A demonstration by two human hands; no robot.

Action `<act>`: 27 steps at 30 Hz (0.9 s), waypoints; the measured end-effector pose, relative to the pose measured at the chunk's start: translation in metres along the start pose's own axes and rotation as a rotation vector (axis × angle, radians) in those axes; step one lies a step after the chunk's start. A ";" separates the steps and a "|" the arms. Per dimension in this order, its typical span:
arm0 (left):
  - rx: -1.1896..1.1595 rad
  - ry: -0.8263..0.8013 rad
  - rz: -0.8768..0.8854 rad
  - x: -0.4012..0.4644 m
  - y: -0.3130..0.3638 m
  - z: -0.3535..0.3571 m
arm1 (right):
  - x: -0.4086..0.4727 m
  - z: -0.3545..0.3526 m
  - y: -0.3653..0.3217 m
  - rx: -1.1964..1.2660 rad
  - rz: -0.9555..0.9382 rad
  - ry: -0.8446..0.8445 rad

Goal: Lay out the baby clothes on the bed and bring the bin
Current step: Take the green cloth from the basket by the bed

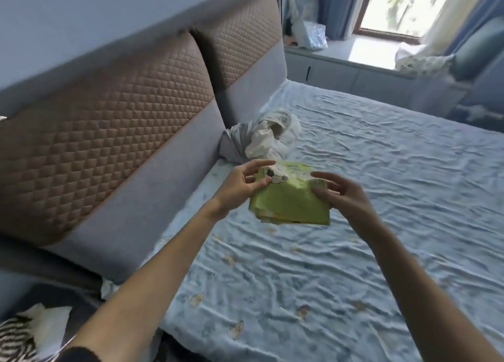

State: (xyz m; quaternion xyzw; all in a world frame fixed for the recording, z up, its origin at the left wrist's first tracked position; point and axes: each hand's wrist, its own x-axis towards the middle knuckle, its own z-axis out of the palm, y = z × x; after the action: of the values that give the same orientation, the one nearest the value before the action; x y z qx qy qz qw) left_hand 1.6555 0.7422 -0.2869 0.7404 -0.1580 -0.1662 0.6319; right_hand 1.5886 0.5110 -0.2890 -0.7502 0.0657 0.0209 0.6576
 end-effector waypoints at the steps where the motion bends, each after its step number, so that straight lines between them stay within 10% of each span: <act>1: 0.009 -0.040 -0.031 0.010 -0.017 0.003 | 0.005 0.000 0.017 0.016 0.034 0.026; 20: 0.143 -0.365 -0.490 0.045 -0.480 0.109 | 0.009 0.037 0.493 -0.018 0.467 0.142; 27: 0.132 -0.333 -0.506 0.025 -0.551 0.110 | -0.007 0.072 0.570 -0.013 0.541 0.223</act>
State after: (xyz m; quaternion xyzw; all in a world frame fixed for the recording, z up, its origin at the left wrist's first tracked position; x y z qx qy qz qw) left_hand 1.6414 0.7174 -0.8484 0.7582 -0.0802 -0.4266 0.4865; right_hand 1.5141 0.5104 -0.8583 -0.7074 0.3350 0.1135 0.6120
